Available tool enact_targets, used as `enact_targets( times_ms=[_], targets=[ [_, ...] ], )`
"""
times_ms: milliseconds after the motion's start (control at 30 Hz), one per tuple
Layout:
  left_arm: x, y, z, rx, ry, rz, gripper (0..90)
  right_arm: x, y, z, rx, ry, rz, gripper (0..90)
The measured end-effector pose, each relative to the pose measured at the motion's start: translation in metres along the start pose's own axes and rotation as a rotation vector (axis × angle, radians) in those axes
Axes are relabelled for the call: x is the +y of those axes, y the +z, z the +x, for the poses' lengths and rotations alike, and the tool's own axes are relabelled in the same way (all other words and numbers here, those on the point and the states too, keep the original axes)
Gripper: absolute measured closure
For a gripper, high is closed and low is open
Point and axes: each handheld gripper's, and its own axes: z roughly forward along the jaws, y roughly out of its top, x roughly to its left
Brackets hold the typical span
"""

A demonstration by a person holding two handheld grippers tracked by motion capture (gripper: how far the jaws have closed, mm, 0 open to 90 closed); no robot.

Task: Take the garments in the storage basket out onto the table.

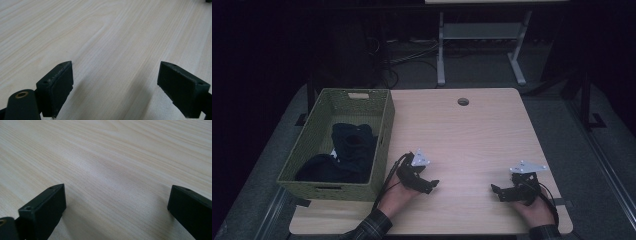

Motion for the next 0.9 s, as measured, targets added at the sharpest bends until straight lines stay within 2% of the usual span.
enact_targets(
  times_ms=[233, 533, 600, 900],
  targets=[
    [0.006, -0.008, 0.003, 0.002, 0.006, 0.014, 12.9, 0.000, 0.000, 0.000, 0.000, -0.001, -0.001, 1.5],
    [0.016, -0.019, 0.002, -0.001, 0.003, 0.002, 13.1, 0.000, 0.000, 0.000, 0.001, -0.005, -0.002, 1.5],
    [0.019, -0.024, 0.003, 0.003, 0.014, 0.006, 13.1, 0.000, 0.000, 0.000, 0.001, -0.003, -0.002, 1.5],
    [0.026, -0.041, 0.007, 0.003, 0.012, 0.000, 13.1, 0.000, 0.000, 0.000, 0.001, -0.003, -0.002, 1.5]
  ],
)
